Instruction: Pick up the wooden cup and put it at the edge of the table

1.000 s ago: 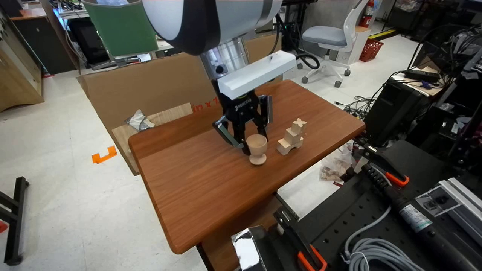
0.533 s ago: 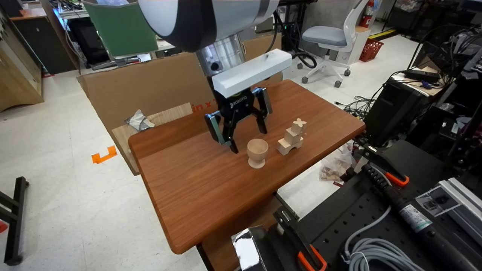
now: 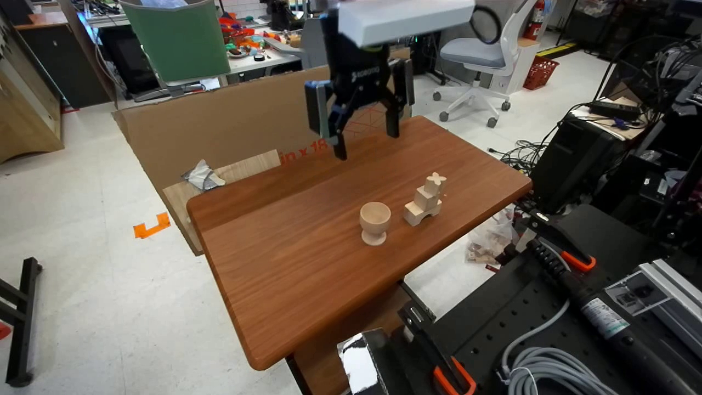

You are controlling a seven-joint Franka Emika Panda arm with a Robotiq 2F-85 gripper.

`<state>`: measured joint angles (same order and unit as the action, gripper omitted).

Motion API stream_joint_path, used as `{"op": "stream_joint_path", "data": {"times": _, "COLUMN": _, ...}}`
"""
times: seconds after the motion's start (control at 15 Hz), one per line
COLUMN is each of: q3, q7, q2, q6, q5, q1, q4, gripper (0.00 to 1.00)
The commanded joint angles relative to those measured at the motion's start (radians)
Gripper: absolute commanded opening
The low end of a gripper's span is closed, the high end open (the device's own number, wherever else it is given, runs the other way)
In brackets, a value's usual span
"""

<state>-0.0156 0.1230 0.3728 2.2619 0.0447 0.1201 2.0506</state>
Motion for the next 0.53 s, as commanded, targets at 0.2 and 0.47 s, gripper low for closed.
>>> {"op": "stream_joint_path", "data": {"times": 0.2, "q3": 0.007, "q7": -0.111, "q2": -0.194, "q6": -0.023, "q5": -0.117, "q1": -0.108, "q4": 0.113, "gripper": 1.00}}
{"op": "stream_joint_path", "data": {"times": 0.47, "q3": 0.022, "q7": -0.139, "q2": -0.270, "q6": -0.051, "q5": -0.128, "q1": -0.139, "q4": 0.160, "gripper": 1.00}}
